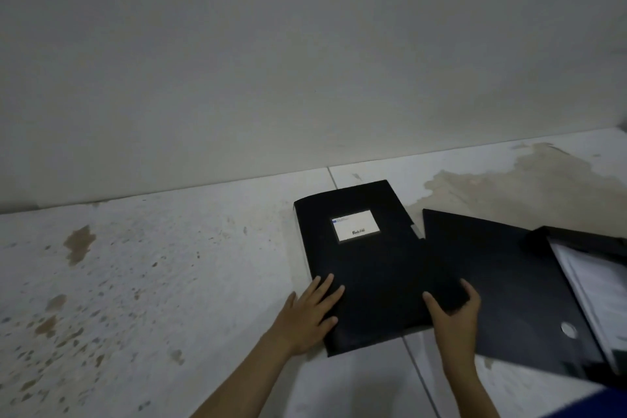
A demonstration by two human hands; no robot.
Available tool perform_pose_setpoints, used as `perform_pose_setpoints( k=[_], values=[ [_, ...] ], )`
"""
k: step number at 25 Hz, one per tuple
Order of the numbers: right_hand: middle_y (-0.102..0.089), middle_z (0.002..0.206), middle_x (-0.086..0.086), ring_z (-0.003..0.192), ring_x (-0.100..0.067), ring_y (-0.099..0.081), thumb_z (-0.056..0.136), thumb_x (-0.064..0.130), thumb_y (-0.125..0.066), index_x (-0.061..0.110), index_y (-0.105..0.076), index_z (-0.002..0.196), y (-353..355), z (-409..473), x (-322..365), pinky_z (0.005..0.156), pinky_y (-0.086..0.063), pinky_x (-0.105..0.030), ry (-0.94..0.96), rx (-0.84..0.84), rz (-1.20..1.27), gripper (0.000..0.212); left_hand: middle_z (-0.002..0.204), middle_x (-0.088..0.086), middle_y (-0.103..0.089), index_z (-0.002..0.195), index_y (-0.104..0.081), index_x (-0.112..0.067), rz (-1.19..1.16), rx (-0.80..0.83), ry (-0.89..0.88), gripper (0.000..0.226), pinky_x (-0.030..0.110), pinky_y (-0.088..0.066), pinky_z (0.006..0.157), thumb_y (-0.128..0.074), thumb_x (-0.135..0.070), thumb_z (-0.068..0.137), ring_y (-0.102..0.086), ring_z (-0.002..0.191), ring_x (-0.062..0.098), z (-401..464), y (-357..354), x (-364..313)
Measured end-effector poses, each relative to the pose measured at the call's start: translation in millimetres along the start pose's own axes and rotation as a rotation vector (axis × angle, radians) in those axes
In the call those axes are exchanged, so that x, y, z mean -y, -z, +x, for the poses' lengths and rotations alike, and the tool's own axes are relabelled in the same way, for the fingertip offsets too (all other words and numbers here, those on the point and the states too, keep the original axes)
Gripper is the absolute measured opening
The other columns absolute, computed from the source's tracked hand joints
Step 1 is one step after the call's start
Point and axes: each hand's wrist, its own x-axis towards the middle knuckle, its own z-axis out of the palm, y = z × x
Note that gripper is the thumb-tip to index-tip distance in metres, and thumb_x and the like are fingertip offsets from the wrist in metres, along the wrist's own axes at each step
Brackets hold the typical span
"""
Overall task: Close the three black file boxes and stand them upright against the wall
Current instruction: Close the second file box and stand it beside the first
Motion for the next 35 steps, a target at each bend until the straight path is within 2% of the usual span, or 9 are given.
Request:
perform_pose_setpoints(
  k=[7, 13, 16, 18, 20, 23, 29, 32, 35],
  values=[
    [-0.044, 0.138, -0.016, 0.126, -0.039, -0.038, 0.08, 0.015, -0.067, 0.019, -0.052, 0.123, -9, 45, -14, 0.104, -0.033, -0.056, 0.074, 0.099, -0.676, 0.046, 0.159, -0.014, 0.005, 0.145, -0.007, -0.04, 0.11, -0.131, 0.045, 0.051, 0.046, 0.0, 0.119, -0.024, -0.04, 0.097, 0.008, 0.147, 0.013, -4, -6, 1],
    [-0.037, 0.142, -0.017, 0.124, -0.039, -0.04, 0.083, 0.033, -0.063, 0.021, -0.031, 0.137, -41, 41, -7, 0.102, -0.035, -0.056, 0.059, 0.293, -0.775, 0.064, 0.157, -0.011, -0.017, 0.14, -0.03, -0.036, 0.083, -0.27, 0.144, 0.048, 0.04, -0.02, 0.117, -0.026, -0.044, 0.093, -0.024, 0.142, 0.02, -12, -15, 13],
    [-0.04, 0.132, -0.018, 0.118, -0.036, -0.042, 0.08, 0.03, -0.067, 0.019, -0.033, 0.134, -53, 17, -10, 0.095, -0.041, -0.046, 0.117, 0.356, -0.691, 0.065, 0.116, -0.006, -0.067, 0.102, -0.061, -0.029, 0.095, -0.448, 0.162, 0.035, 0.027, -0.054, 0.077, -0.036, -0.042, 0.083, -0.067, 0.093, 0.018, -26, -17, 26],
    [-0.043, 0.125, -0.014, 0.112, -0.031, -0.047, 0.08, 0.027, -0.067, 0.021, -0.035, 0.129, -59, 1, -15, 0.091, -0.043, -0.039, 0.15, 0.465, -0.61, 0.059, 0.087, -0.004, -0.068, 0.087, -0.059, -0.024, 0.11, -0.563, 0.218, 0.025, 0.023, -0.046, 0.055, -0.038, -0.037, 0.08, -0.061, 0.067, 0.016, -40, -17, 39],
    [-0.048, 0.118, -0.01, 0.102, -0.023, -0.053, 0.08, 0.028, -0.067, 0.025, -0.036, 0.122, -65, -14, -19, 0.086, -0.049, -0.034, 0.169, 0.607, -0.566, 0.052, 0.079, 0.001, -0.064, 0.085, -0.058, -0.019, 0.083, -0.639, 0.32, 0.027, 0.026, -0.04, 0.053, -0.036, -0.035, 0.082, -0.056, 0.061, 0.019, -57, -18, 53],
    [-0.044, 0.119, -0.003, 0.109, -0.023, -0.053, 0.082, 0.032, -0.064, 0.028, -0.029, 0.124, -80, -29, -24, 0.092, -0.05, -0.037, 0.196, 0.714, -0.543, 0.054, 0.086, 0.008, -0.064, 0.093, -0.058, -0.014, 0.094, -0.685, 0.466, 0.047, 0.034, -0.051, 0.062, -0.017, -0.038, 0.095, -0.058, 0.072, 0.026, -78, -25, 67],
    [-0.038, 0.138, -0.012, 0.109, -0.027, -0.048, 0.091, 0.042, -0.046, 0.024, -0.001, 0.147, -109, -52, -35, 0.087, -0.045, -0.036, 0.434, 0.486, -0.795, 0.075, 0.129, 0.015, -0.059, 0.13, -0.045, -0.017, -0.001, -0.497, 0.479, 0.058, 0.046, -0.054, 0.084, -0.006, -0.044, 0.096, -0.05, 0.117, 0.033, -84, -39, 74],
    [-0.039, 0.139, -0.012, 0.109, -0.026, -0.049, 0.091, 0.046, -0.04, 0.02, 0.002, 0.147, -112, -51, -40, 0.083, -0.047, -0.035, 0.486, 0.437, -0.953, 0.074, 0.137, 0.013, -0.054, 0.135, -0.04, -0.017, -0.055, -0.376, 0.492, 0.061, 0.047, -0.055, 0.084, -0.003, -0.045, 0.095, -0.058, 0.117, 0.036, -80, -40, 82],
    [-0.037, 0.14, -0.012, 0.111, -0.026, -0.048, 0.092, 0.046, -0.038, 0.02, 0.004, 0.147, -116, -50, -39, 0.085, -0.046, -0.037, 0.467, 0.442, -1.017, 0.074, 0.156, 0.01, -0.022, 0.145, -0.019, -0.021, -0.196, -0.385, 0.397, 0.065, 0.043, -0.043, 0.104, -0.002, -0.053, 0.092, -0.042, 0.134, 0.033, -82, -33, 82]
  ],
)
